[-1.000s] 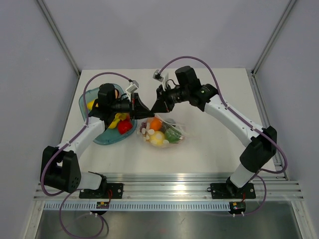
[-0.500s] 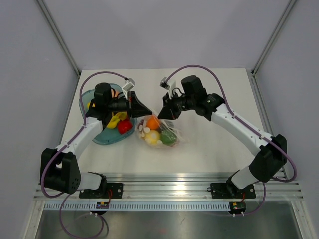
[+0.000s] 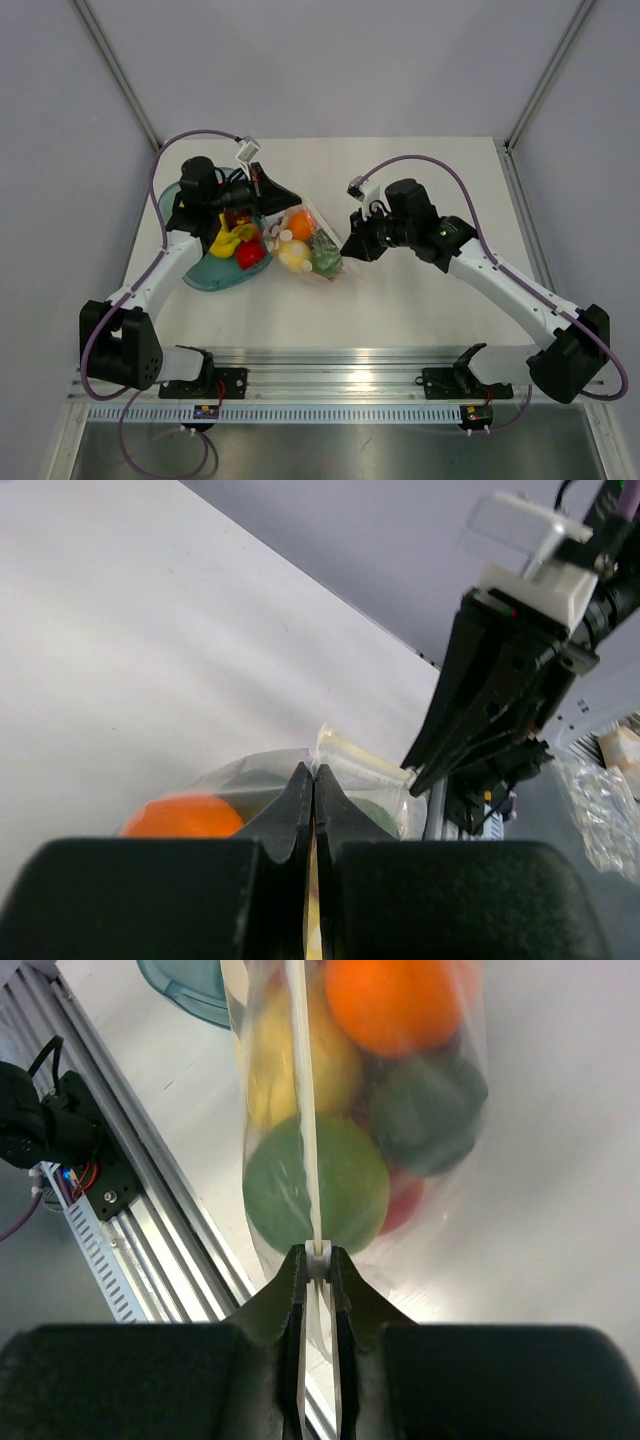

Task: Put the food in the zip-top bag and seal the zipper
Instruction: Zip the zipper food storage bag at the center of the board.

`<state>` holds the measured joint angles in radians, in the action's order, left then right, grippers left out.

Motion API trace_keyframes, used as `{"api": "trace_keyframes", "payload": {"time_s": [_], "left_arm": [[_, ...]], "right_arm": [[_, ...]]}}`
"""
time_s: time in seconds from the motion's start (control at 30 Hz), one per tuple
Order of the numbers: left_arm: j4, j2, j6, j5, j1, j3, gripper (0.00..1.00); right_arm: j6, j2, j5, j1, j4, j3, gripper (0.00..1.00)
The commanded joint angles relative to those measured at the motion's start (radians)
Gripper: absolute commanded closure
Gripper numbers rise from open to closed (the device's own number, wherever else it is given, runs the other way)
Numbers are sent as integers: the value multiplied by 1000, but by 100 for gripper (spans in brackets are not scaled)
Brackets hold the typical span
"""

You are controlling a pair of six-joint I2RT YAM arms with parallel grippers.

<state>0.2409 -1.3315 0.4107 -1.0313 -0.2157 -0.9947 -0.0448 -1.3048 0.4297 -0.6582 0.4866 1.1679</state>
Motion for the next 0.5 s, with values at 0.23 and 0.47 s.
{"api": "trace_keyframes", "payload": {"time_s": [0.23, 0.47], "left_arm": [[182, -55, 140, 306, 35, -139, 100], [215, -54, 166, 369, 42, -130, 100]], "right_arm": [[-115, 208, -138, 2, 75, -185, 100], [-158, 271, -173, 0, 60, -266, 100]]}}
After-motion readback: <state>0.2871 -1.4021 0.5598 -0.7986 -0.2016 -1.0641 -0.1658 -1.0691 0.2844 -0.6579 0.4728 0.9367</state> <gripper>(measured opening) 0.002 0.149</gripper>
